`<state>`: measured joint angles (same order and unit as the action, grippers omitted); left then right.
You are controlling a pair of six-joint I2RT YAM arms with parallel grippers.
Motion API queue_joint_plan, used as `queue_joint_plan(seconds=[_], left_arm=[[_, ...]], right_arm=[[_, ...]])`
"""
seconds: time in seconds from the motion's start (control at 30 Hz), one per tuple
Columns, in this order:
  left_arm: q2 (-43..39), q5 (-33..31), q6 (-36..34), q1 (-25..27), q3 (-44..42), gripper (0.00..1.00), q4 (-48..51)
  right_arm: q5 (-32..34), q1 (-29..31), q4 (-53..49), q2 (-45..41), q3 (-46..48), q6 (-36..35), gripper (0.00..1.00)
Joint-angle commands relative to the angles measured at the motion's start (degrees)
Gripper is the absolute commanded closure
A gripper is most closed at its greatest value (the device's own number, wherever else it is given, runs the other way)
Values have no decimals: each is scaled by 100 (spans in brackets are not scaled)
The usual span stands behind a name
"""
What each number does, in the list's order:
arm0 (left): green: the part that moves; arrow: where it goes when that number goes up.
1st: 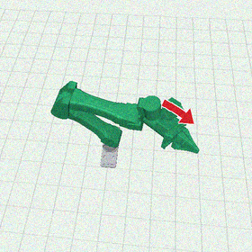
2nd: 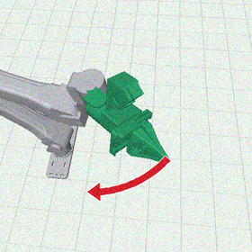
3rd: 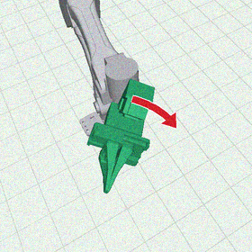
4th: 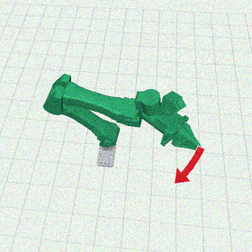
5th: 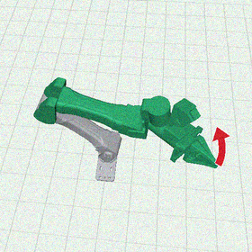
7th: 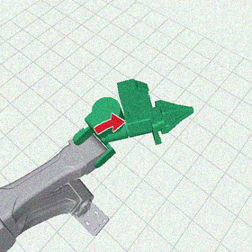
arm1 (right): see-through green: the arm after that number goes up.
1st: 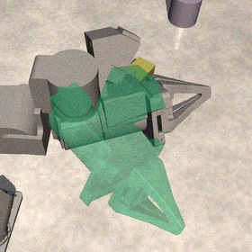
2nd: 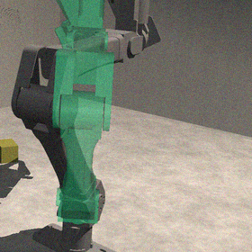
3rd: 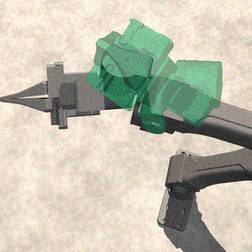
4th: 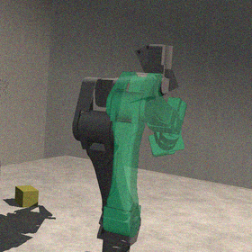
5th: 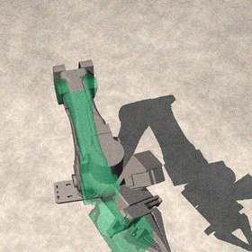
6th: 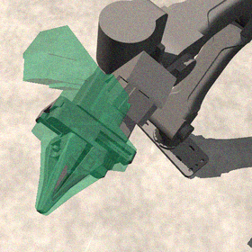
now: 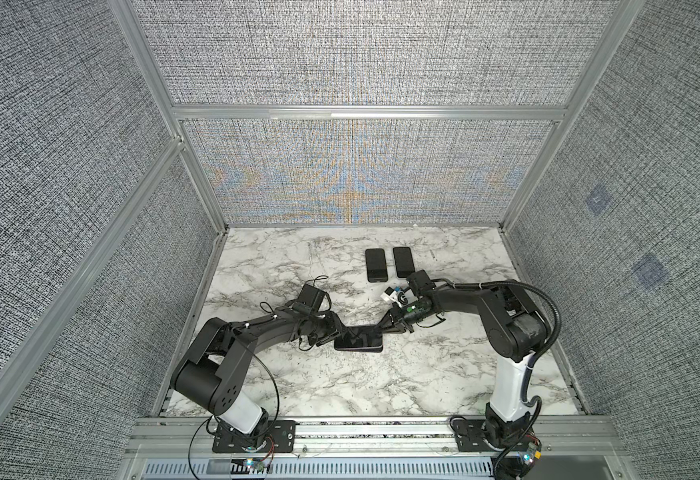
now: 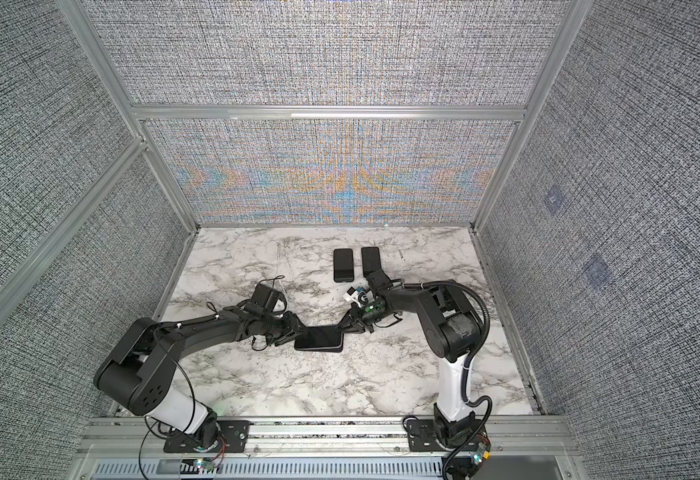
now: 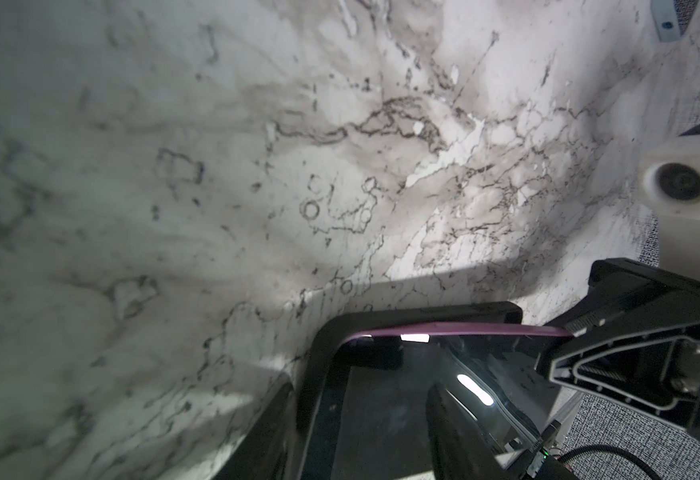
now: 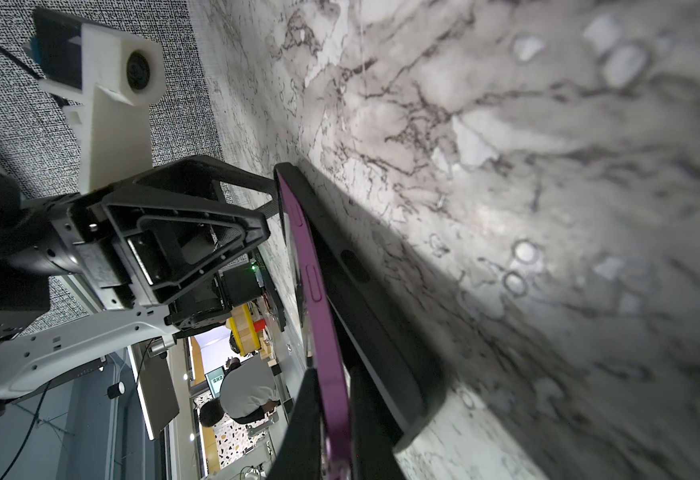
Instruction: Put the phone into the phone case
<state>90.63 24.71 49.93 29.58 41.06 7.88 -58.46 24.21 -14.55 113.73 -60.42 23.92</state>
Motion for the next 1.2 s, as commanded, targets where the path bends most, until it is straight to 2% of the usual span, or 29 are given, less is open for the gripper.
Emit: queue_joint_plan(seconds=[0.0, 0.5, 0.8, 1.07, 1.17], left_arm=[[-1, 95, 12, 13, 0, 48, 81], [-17, 62, 8, 12, -44, 48, 87], [-162, -44, -16, 15, -89, 48, 212], [-256, -123, -54, 12, -141, 48, 309], [-273, -151, -97, 13, -138, 48, 349]], right_arm=[[876, 74, -373, 141, -20, 9, 89], [997, 144, -493, 240, -102, -70, 86], [1247, 157, -879, -65, -256, -227, 67], [1832, 334, -1419, -331, -431, -455, 48], [2106, 398, -1595, -418, -503, -534, 44]])
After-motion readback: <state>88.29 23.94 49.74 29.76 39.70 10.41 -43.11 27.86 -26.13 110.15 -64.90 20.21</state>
